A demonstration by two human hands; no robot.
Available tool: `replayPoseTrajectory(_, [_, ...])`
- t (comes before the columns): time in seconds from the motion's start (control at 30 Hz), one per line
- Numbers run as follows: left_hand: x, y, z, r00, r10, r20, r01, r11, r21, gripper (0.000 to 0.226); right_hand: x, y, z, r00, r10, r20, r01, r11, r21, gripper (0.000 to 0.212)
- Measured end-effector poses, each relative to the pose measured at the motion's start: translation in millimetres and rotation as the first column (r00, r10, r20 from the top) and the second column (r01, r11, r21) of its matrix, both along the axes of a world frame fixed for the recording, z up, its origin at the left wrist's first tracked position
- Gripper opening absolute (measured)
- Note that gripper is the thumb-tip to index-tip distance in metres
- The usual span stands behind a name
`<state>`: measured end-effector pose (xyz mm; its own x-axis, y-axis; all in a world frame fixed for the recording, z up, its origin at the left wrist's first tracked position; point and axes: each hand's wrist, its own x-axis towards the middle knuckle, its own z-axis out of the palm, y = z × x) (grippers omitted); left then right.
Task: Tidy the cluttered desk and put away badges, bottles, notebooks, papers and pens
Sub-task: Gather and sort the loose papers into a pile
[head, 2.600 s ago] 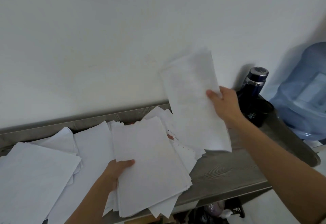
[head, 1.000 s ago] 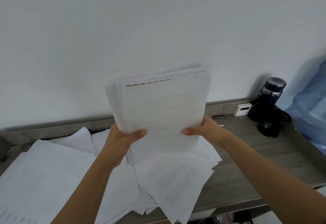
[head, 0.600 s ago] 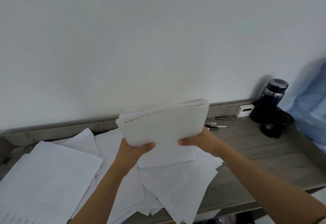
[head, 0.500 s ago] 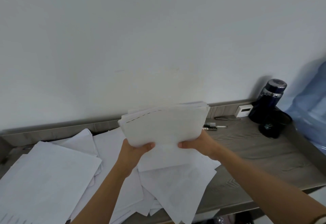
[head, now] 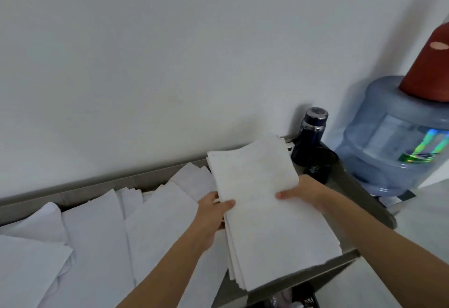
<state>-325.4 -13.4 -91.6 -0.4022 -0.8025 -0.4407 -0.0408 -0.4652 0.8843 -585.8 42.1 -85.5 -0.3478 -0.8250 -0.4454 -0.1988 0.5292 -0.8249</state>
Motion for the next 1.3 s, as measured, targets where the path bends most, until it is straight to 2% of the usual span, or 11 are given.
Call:
replayPoseTrajectory(0.17, [-61, 34, -58, 0.993, -0.089, 0.075, 0.077, 0.986, 0.149, 0.036, -63, 26, -47, 0.996, 0.011, -0.09, 0.01, 0.974, 0.227, 0.045])
replayPoseTrajectory(0.3, [-87, 46, -82, 0.971, -0.015, 0.238, 0.019, 1.0, -0.017, 0.027, -93, 24, -71, 0.996, -0.073, -0.06, 0.082, 0.983, 0.163, 0.055])
replayPoseTrajectory(0.4, [-100, 52, -82, 0.939, 0.016, 0.344, 0.059, 0.977, -0.206, 0.026, -101, 23, -78, 0.965, -0.046, -0.259, 0.063, 0.996, 0.056, 0.047])
replayPoseTrajectory(0.5, [-111, 48, -82, 0.866, 0.008, 0.5, 0.178, 0.929, -0.324, 0.027, -101, 26, -80, 0.847, 0.055, -0.528, -0.029, 0.998, 0.057, 0.046])
replayPoseTrajectory(0.63, [-112, 38, -78, 0.802, 0.002, 0.597, 0.282, 0.88, -0.382, 0.023, -96, 29, -73, 0.679, 0.164, -0.716, -0.127, 0.986, 0.106, 0.043])
replayPoseTrajectory(0.7, [-102, 32, -78, 0.788, 0.026, 0.615, 0.277, 0.877, -0.392, 0.014, -89, 29, -68, 0.59, 0.164, -0.791, -0.15, 0.984, 0.093, 0.047])
replayPoseTrajectory(0.83, [-67, 25, -66, 0.781, 0.147, 0.606, 0.125, 0.915, -0.383, 0.022, -67, 24, -53, 0.445, 0.167, -0.88, -0.228, 0.971, 0.069, 0.055])
replayPoseTrajectory(0.97, [-12, 21, -60, 0.664, 0.294, 0.687, 0.06, 0.896, -0.441, 0.024, -24, 7, -43, 0.555, 0.237, -0.797, -0.385, 0.923, 0.006, 0.047])
replayPoseTrajectory(1.13, [85, 33, -65, 0.497, 0.374, 0.783, 0.036, 0.893, -0.449, 0.029, 55, -20, -47, 0.697, 0.465, -0.546, -0.563, 0.826, -0.015, 0.049])
replayPoseTrajectory(1.2, [124, 41, -65, 0.388, 0.356, 0.85, 0.071, 0.908, -0.412, 0.034, 90, -33, -50, 0.75, 0.516, -0.414, -0.57, 0.822, -0.007, 0.056])
replayPoseTrajectory(1.3, [168, 53, -68, 0.237, 0.193, 0.952, 0.194, 0.951, -0.241, 0.048, 130, -50, -56, 0.815, 0.529, -0.237, -0.535, 0.844, 0.045, 0.067])
